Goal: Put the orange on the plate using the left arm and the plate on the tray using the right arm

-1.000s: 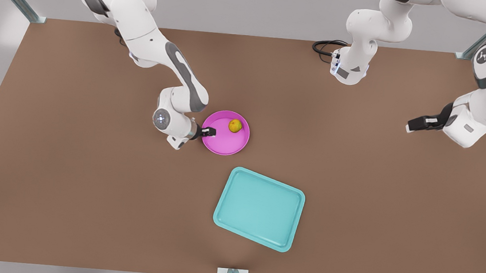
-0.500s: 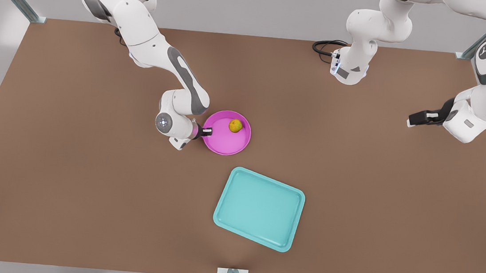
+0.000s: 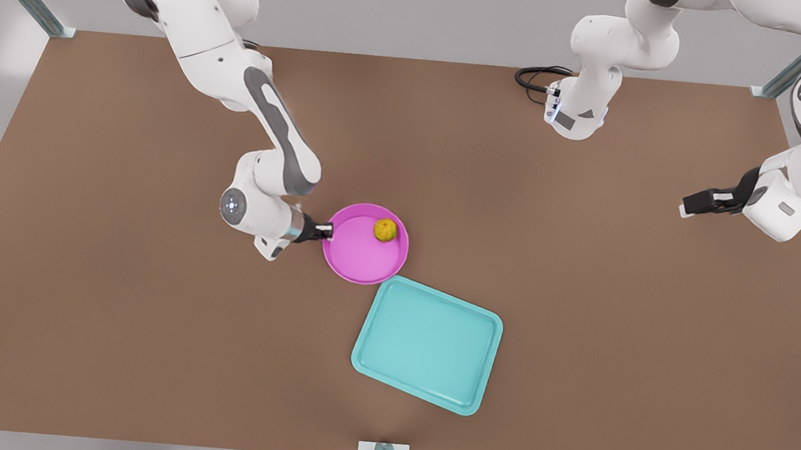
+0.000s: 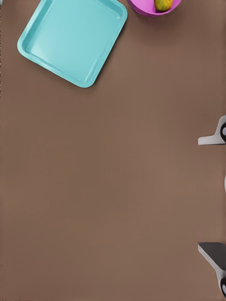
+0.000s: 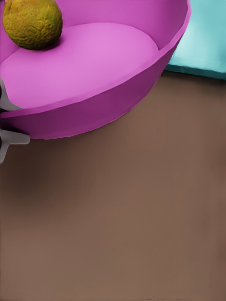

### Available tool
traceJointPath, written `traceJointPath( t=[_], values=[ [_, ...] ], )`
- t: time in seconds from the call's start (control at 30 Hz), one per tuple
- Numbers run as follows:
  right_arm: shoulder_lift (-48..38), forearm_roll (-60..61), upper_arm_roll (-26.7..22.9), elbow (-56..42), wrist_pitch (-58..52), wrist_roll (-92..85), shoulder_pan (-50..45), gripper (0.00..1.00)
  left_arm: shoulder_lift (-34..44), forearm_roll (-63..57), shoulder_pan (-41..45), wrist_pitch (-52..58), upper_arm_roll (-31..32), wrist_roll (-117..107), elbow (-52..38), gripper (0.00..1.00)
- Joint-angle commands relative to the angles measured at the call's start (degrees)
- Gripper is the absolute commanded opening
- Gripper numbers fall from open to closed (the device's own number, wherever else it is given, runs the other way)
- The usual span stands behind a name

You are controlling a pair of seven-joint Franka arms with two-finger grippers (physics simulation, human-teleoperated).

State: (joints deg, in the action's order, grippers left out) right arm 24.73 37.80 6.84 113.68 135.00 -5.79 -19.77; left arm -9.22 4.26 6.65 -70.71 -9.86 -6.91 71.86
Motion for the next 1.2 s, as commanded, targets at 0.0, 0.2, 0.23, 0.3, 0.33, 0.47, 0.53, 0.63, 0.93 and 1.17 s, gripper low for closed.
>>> traceJointPath(
  t=[0.0, 0.2, 0.23, 0.3, 0.33, 0.47, 0.53, 0.63, 0.93, 1.17],
  values=[
    [1.10, 1.22, -0.07, -4.25, -5.62, 0.08, 1.49, 0.21, 0.16, 0.48, -0.32, 0.04, -0.69, 0.67, -0.05, 1.00],
    [18.41, 6.93, 0.02, -28.60, -5.80, 0.87, 1.40, 0.21, -0.10, 0.31, -0.32, 1.18, -0.95, 0.58, -0.05, 1.00],
    [21.14, 9.48, 0.02, -31.85, -5.62, 1.58, 0.96, 0.21, -0.19, 0.40, -0.32, 1.10, -0.95, 0.58, -0.05, 1.00],
    [26.41, 13.79, 0.11, -37.92, -5.62, 1.66, 0.08, 0.21, -0.28, 0.40, -0.32, 1.01, -0.95, 0.58, -0.05, 1.00],
    [29.14, 15.19, 0.11, -41.43, -5.45, 2.19, -0.09, 0.21, -0.28, 0.40, -0.32, 1.01, -0.95, 0.58, -0.05, 1.00],
    [35.64, 15.90, 0.02, -50.57, -5.09, 3.24, -1.59, 0.21, -0.19, 0.40, -0.32, 1.10, -0.95, 0.23, -0.05, 1.00],
    [38.54, 15.90, -0.07, -54.61, -4.83, 5.09, -2.47, 0.21, -0.28, 0.40, -0.32, 0.75, -0.95, 0.58, -0.05, 1.00],
    [38.55, 15.90, 0.02, -54.53, -4.92, 5.44, -2.99, 0.22, -0.28, 0.40, -0.32, 0.75, -0.95, 0.58, -0.05, 1.00],
    [35.12, 15.11, -2.08, -54.01, -11.06, 5.44, -3.08, 1.00, -0.01, -0.04, -0.32, 1.36, -0.95, 0.58, -0.05, 1.00],
    [19.92, -18.44, -31.70, -58.13, -66.79, -5.54, 2.37, 1.00, 0.34, 0.49, -0.23, 3.03, -0.86, 0.58, -0.14, 1.00]
  ],
)
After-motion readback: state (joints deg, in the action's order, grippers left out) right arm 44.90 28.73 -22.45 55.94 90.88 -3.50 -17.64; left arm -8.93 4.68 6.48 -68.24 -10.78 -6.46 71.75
